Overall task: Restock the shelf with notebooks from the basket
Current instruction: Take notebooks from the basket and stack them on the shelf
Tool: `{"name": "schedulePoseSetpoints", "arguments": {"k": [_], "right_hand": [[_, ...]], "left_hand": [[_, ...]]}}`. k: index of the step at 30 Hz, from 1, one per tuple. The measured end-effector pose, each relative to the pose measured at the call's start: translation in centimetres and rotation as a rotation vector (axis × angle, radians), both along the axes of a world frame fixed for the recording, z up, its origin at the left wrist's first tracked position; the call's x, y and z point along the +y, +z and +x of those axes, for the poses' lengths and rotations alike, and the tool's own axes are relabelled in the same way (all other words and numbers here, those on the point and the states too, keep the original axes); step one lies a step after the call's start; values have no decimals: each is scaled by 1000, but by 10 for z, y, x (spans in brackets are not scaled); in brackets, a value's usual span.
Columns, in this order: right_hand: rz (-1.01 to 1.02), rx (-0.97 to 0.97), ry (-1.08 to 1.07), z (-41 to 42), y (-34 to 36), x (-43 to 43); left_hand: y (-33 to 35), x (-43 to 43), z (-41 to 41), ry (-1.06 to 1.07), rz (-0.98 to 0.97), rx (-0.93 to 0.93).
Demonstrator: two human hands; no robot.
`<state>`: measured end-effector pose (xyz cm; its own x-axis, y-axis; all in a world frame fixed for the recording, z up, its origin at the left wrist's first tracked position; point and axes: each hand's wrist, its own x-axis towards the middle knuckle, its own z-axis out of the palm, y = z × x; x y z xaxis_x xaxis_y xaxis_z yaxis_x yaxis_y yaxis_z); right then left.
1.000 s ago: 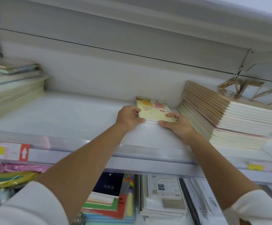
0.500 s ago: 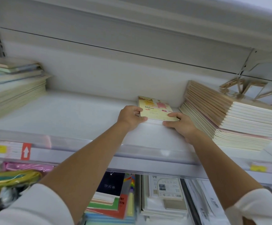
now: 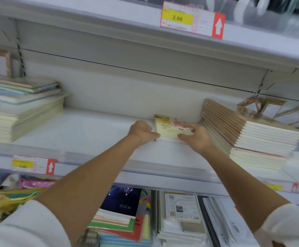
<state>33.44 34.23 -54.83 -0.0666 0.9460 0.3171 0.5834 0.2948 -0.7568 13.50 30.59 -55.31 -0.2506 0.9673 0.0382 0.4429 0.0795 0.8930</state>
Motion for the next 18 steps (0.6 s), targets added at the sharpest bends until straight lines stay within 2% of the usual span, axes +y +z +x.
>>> {"name": "schedulePoseSetpoints", "arguments": {"k": [5,10,14,18], "right_hand": [[182,78,76,-54,9,-56],[193,187,278,-130,7,-130],[79,208,437,-193,-19,-187],[-58,104,586,-249,-57,-245]], "left_hand": [[7,-60,-41,207,162,47],[-4,-146,-93,346,209,73],[-30,-224,-141,448,158,92],[-64,-306,-191,540,39,183]]}}
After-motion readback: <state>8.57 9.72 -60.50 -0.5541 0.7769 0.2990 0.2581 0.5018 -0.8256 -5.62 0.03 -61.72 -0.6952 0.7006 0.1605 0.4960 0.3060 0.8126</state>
